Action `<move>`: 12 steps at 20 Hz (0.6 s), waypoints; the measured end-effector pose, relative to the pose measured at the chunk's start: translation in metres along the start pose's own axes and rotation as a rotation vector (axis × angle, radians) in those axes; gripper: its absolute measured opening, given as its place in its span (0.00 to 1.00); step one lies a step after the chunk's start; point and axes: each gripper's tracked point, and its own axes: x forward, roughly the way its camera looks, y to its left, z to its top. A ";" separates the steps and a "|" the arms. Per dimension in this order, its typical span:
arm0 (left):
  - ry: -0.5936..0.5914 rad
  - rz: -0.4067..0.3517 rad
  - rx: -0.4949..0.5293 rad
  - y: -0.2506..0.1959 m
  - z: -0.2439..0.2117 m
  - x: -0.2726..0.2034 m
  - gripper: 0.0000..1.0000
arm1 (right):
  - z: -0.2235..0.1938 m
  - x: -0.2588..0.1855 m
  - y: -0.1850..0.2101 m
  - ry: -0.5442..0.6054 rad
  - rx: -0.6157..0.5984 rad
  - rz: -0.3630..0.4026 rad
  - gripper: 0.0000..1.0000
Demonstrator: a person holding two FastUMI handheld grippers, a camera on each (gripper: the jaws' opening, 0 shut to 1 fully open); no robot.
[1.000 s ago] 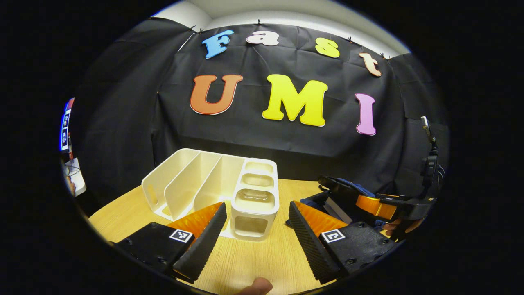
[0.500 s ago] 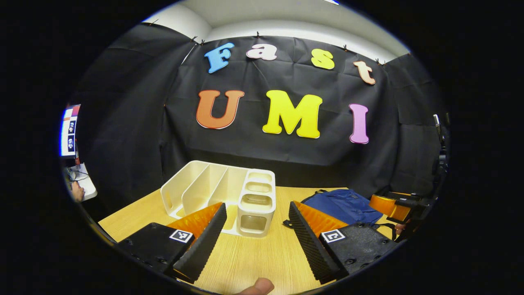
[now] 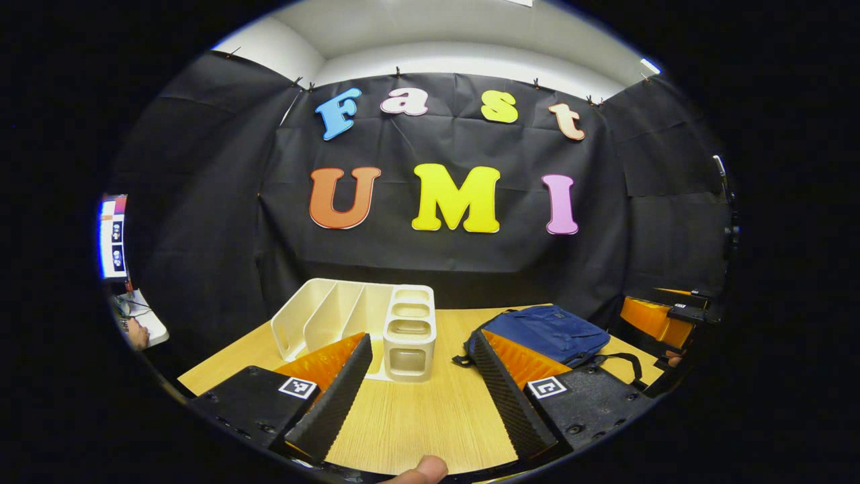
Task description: Open the schoolbag, grab two books from the bookshelf and put them into the schoolbag.
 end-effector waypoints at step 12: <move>0.006 0.025 -0.050 0.011 -0.008 0.010 0.98 | -0.028 0.009 -0.003 0.048 0.012 0.032 0.95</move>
